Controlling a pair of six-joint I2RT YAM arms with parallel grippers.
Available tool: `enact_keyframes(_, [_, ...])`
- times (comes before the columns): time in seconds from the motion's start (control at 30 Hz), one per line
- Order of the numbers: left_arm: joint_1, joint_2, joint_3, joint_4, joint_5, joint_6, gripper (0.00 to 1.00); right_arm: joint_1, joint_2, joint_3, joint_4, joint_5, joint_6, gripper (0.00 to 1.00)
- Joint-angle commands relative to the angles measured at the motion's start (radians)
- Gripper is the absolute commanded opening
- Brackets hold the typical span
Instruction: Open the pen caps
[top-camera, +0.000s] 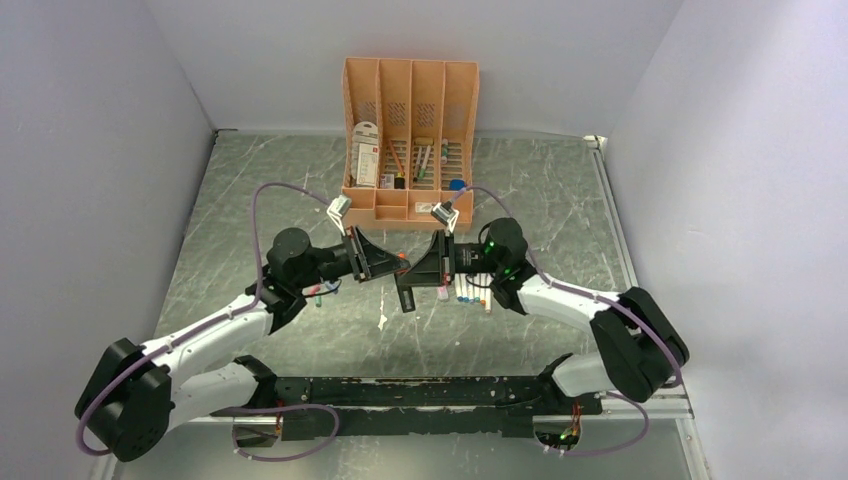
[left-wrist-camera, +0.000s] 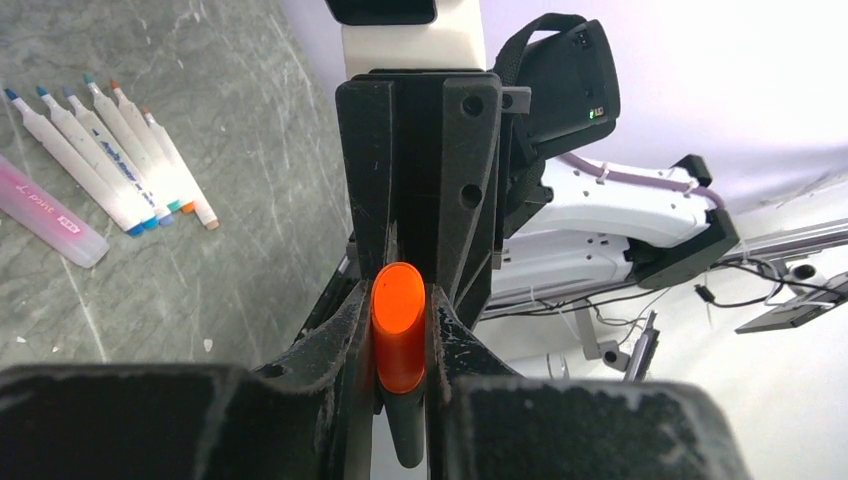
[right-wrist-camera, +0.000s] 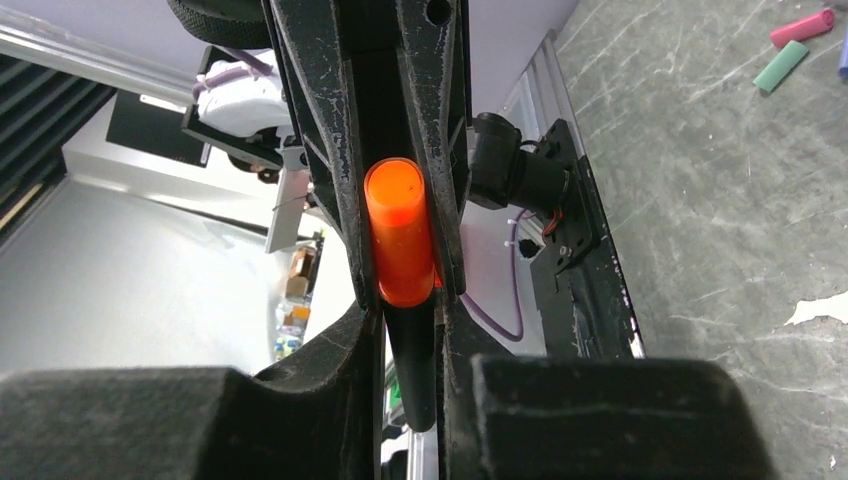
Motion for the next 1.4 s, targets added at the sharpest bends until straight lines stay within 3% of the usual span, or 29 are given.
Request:
enact_keyframes(0.0, [-0.019, 0.055, 0.053, 0.039, -0.009, 0.098, 0.07, 0.046, 0.053, -0.058, 0.244, -0.052, 0.159, 0.00])
enact_keyframes(0.1, [0.006, 0.078, 0.108, -0.002, -0.046, 0.162, 0.07, 0.069, 0.063, -0.121, 0.368, -0.049, 0.226, 0.00])
enact_keyframes(0.4, [0.244, 0.198, 0.257, 0.052, 0.020, 0.187, 0.07, 0.145, -0.092, -0.261, 0.241, 0.018, 0.164, 0.00])
enact_keyframes(0.6, [0.287, 0.215, 0.215, 0.125, -0.048, 0.161, 0.07, 0.153, -0.210, -0.270, 0.041, 0.033, 0.076, 0.00])
enact_keyframes(0.7, [0.292, 0.214, 0.195, 0.131, -0.084, 0.162, 0.07, 0.161, -0.221, -0.283, 0.037, 0.036, 0.079, 0.00])
enact_keyframes(0.9, [0.292, 0.213, 0.223, 0.069, -0.013, 0.181, 0.07, 0.157, -0.220, -0.265, 0.008, 0.027, 0.054, 0.00])
enact_keyframes(0.97, [0.292, 0.181, 0.241, -0.035, 0.003, 0.222, 0.08, 0.151, -0.233, -0.204, -0.194, 0.042, -0.038, 0.00])
enact_keyframes(1.07, [0.292, 0.136, 0.282, -0.246, 0.024, 0.300, 0.08, 0.146, -0.233, -0.046, -0.645, 0.167, -0.330, 0.00])
enact_keyframes(1.13, [0.292, 0.107, 0.292, -0.369, 0.036, 0.336, 0.07, 0.141, -0.199, 0.057, -0.858, 0.264, -0.497, 0.00])
enact_keyframes(1.33, [0.292, 0.012, 0.265, -0.568, 0.019, 0.387, 0.08, 0.134, -0.050, 0.245, -1.143, 0.573, -0.667, 0.00])
enact_keyframes(1.37, [0.292, -0.025, 0.251, -0.614, 0.014, 0.401, 0.08, 0.133, 0.030, 0.289, -1.196, 0.694, -0.694, 0.00])
